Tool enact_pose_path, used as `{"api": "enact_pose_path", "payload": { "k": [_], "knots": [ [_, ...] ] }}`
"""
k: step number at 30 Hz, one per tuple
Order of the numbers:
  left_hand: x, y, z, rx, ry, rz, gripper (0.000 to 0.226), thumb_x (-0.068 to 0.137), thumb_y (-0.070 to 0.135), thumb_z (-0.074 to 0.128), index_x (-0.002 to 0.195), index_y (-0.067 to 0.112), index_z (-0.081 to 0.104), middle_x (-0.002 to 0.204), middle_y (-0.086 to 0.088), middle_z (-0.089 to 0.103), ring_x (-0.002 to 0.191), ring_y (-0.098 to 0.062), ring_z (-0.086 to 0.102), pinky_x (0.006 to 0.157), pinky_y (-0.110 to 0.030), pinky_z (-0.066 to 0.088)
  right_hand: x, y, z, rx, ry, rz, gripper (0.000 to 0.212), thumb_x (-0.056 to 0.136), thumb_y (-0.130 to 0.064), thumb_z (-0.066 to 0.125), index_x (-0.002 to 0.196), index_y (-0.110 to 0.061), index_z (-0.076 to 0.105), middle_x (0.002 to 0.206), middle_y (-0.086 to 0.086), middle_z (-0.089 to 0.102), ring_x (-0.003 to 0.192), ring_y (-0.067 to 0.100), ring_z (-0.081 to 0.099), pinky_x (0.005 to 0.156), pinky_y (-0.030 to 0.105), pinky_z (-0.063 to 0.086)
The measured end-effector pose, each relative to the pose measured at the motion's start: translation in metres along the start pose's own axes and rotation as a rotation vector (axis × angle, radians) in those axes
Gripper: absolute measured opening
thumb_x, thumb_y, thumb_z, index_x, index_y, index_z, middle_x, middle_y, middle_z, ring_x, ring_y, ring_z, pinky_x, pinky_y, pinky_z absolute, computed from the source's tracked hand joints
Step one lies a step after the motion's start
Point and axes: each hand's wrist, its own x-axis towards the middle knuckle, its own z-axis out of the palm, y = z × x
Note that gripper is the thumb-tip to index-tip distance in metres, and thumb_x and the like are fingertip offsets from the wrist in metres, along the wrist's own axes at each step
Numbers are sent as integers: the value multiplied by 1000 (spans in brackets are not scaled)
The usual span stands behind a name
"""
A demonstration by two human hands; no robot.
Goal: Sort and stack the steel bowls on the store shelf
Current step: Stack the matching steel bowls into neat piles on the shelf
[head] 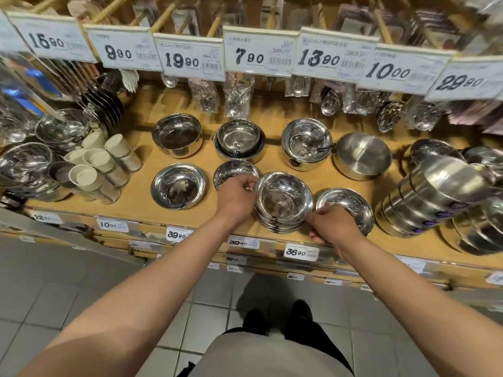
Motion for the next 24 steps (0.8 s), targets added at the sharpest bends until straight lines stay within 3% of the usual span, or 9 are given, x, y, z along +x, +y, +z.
{"api": "enact_pose_path", "payload": {
  "k": [6, 9, 11, 14, 17, 19, 21, 22, 24],
  "knots": [
    [-2, -1, 1, -47, 31, -2, 17, 87, 8, 73, 96, 22, 78, 94, 9, 75, 92, -10, 69, 94, -28, 54, 3, -1, 3, 98, 52, -11, 13, 89, -13, 76, 81, -10, 66, 75, 7, 74, 53, 10, 70, 57, 26, 62],
    [-1, -1, 1, -79, 41, -21, 21, 86, 3, 71, 99, 19, 78, 97, 5, 77, 94, -12, 70, 95, -31, 55, 6, -1, 5, 79, 105, -58, 9, 86, -7, 76, 81, -7, 69, 62, 3, 71, 42, -2, 63, 39, 9, 45],
    [2, -2, -1, -84, 31, -22, 25, 84, 0, 71, 102, 17, 79, 97, 4, 77, 93, -13, 70, 94, -30, 55, 8, -1, 6, 90, 133, -83, 10, 84, -4, 77, 80, -8, 69, 53, -2, 70, 46, -3, 65, 43, 9, 47],
    [3, -4, 0, -44, 23, -5, 25, 83, -1, 72, 103, 14, 77, 97, 1, 76, 92, -14, 70, 84, -21, 53, 12, 2, 6, 128, 101, -71, 14, 84, -4, 76, 75, -9, 67, 56, 1, 72, 66, 18, 77, 77, 39, 65],
    [4, -6, 1, -28, 14, -28, 24, 84, 1, 71, 105, 11, 74, 95, 3, 73, 89, -13, 65, 69, -4, 42, 14, 5, 6, 91, 92, -65, 19, 84, -7, 76, 69, -11, 64, 57, 5, 72, 69, 29, 77, 82, 51, 63],
    [5, -5, 1, -17, 10, -38, 27, 85, 4, 71, 110, 13, 73, 85, 13, 65, 85, -11, 60, 63, 0, 38, 15, 5, 7, 136, 91, -51, 11, 85, -10, 76, 84, -9, 65, 72, 10, 76, 68, 29, 76, 80, 49, 64],
    [5, -3, 1, 19, -9, -54, 30, 87, 8, 68, 116, 14, 72, 79, 18, 59, 81, -9, 58, 71, -12, 41, 18, 4, 7, 214, 65, -21, 28, 88, -13, 74, 112, -8, 61, 95, 14, 75, 78, 27, 76, 79, 45, 64],
    [6, -3, 1, 28, -28, -69, 27, 88, 9, 65, 112, 14, 74, 78, 16, 61, 78, -9, 57, 73, -19, 43, 19, 2, 7, 238, 46, -15, 35, 90, -14, 73, 122, -10, 59, 101, 13, 74, 84, 26, 76, 81, 43, 64],
    [5, -3, 3, 45, -51, -85, 17, 88, 9, 61, 94, 12, 78, 80, 4, 70, 72, -11, 57, 64, -24, 45, 22, 1, 8, 228, 22, -32, 31, 92, -15, 71, 122, -10, 64, 104, 12, 75, 89, 25, 75, 82, 42, 64]
  ]
}}
